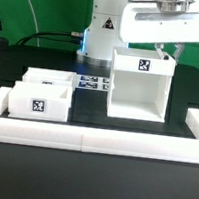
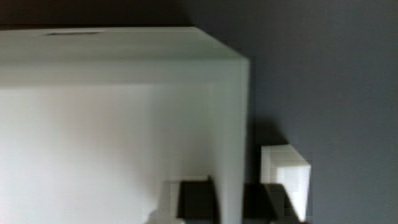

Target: Assemble drawer

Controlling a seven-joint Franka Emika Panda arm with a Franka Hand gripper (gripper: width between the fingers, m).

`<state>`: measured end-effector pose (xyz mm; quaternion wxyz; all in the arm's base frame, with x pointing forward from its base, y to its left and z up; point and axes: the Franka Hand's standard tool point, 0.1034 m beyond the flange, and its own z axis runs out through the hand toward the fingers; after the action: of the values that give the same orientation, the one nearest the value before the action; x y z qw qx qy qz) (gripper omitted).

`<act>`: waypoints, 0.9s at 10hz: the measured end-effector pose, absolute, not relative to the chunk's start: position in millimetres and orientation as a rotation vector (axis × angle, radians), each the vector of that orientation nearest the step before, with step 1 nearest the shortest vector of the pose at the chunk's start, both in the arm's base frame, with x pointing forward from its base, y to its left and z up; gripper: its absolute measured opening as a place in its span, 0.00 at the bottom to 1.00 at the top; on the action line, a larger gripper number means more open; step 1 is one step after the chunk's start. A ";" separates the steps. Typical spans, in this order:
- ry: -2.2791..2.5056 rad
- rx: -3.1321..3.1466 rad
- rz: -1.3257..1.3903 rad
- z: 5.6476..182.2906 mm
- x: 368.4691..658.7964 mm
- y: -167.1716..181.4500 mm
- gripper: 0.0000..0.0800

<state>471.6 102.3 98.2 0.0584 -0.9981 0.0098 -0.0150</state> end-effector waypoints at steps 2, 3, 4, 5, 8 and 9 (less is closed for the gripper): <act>0.042 -3.014 -0.076 98.5 495.0 103.9 0.05; 0.047 -3.009 -0.093 98.4 507.2 105.1 0.06; 0.052 -3.004 -0.111 98.6 519.3 105.8 0.06; 0.056 -3.000 -0.123 98.6 528.0 106.5 0.06; 0.068 -2.984 -0.175 100.0 564.0 108.9 0.06; 0.066 -2.981 -0.189 99.4 574.1 108.2 0.06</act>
Offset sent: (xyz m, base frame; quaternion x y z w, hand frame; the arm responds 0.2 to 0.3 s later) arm 0.0474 0.0004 -0.0179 -0.0010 0.0071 -0.0082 0.9999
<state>574.1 108.2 99.4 0.0767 -0.9948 0.0220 -0.0632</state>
